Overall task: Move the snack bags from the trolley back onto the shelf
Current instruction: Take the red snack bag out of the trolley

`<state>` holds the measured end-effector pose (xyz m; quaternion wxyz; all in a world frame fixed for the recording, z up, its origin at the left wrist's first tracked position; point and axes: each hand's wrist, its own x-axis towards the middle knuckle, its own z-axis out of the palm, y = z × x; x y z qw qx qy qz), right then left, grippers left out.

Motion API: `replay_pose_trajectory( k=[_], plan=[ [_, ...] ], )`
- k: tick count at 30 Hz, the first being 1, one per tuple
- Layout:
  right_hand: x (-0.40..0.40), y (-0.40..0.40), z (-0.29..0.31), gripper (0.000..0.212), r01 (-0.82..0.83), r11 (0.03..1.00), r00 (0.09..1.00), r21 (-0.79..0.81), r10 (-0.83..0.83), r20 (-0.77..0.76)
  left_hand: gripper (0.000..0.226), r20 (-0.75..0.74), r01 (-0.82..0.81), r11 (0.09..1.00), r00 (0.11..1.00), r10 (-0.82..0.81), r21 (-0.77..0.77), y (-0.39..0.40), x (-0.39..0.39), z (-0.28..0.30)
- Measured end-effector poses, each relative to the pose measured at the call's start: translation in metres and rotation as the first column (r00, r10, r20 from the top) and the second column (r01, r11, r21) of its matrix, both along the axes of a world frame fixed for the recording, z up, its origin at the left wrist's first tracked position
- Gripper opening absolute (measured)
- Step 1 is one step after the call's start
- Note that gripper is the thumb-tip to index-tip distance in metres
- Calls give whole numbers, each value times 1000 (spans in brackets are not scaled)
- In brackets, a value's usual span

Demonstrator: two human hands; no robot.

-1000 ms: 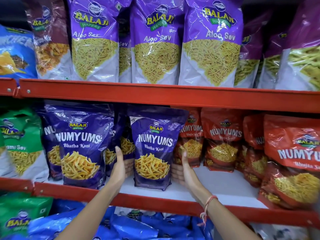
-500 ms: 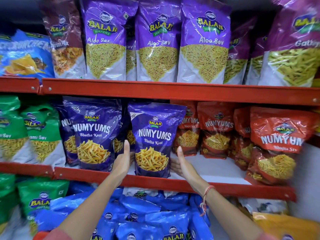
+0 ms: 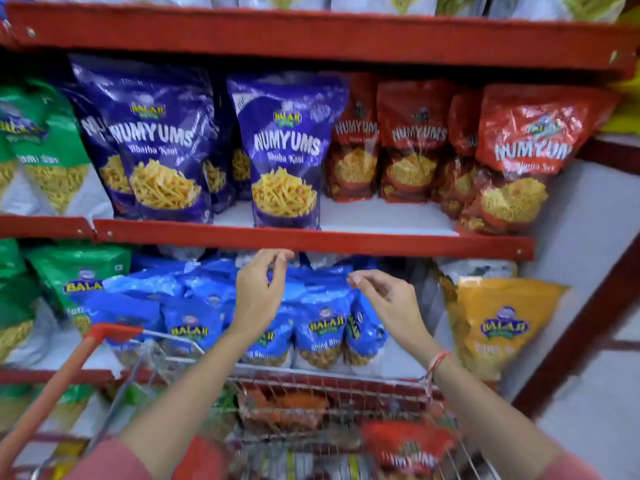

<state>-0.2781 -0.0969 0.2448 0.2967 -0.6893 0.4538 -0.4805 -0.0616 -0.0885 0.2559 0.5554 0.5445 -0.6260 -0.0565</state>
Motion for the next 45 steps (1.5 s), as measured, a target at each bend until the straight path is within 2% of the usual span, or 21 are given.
replay_pose_trajectory(
  k=[2,4,7,8,10,12,13,15,17,20,22,24,27,30,33,38,42,45],
  plan=[
    [-17,15,-23,11,35,998,999,47,-33,-43,24,-4,48,998,999,-48,48,12,-12,-25],
    [-37,28,-48,8,64,993,986,98,-48,-161,24,2,106,986,994,-108,128,21,-23,-53],
    [-77,39,-92,35,64,965,899,255,55,-434,25,9,183,925,980,-197,332,31,-42,-99],
    [-92,41,-106,48,63,942,843,330,127,-523,23,-28,213,889,975,-221,405,34,-50,-115],
    [-119,44,-134,65,82,886,685,456,282,-672,24,-211,319,767,947,-242,556,40,-69,-148],
    [-142,44,-161,60,142,848,564,511,354,-745,44,-354,395,622,914,-197,675,44,-86,-181],
    [-152,45,-174,52,180,839,553,514,345,-758,52,-359,389,565,918,-170,728,44,-94,-197],
    [-166,46,-197,40,312,799,579,514,269,-770,60,-362,357,476,928,-85,804,43,-108,-226],
    [-171,48,-218,35,438,728,655,528,144,-742,53,-302,283,422,953,-24,861,40,-118,-250],
    [-165,51,-239,35,494,673,825,550,-164,-541,43,-313,290,368,950,4,883,36,-136,-276],
    [-159,53,-248,31,498,651,864,573,-315,-393,46,-233,221,399,972,-19,890,34,-149,-286],
    [-156,53,-255,29,494,650,869,578,-387,-308,41,-157,139,434,988,5,890,31,-158,-290],
    [-156,51,-263,27,488,652,870,580,-416,-264,23,-126,80,459,990,71,885,28,-163,-297],
    [-157,51,-265,25,470,678,881,564,-402,-250,18,-48,15,473,997,58,881,29,-157,-299],
    [-160,50,-257,19,441,739,897,510,-349,-270,18,-157,88,537,984,83,839,30,-148,-290],
    [-157,39,-215,24,394,833,919,388,-348,-186,19,-300,194,650,953,55,735,25,-135,-254],
    [-153,30,-165,40,277,895,959,349,-281,-40,20,-395,250,757,919,12,604,28,-124,-210],
    [-151,22,-124,23,213,926,953,312,-268,144,12,-448,261,829,894,-13,495,29,-118,-170]
  ],
)
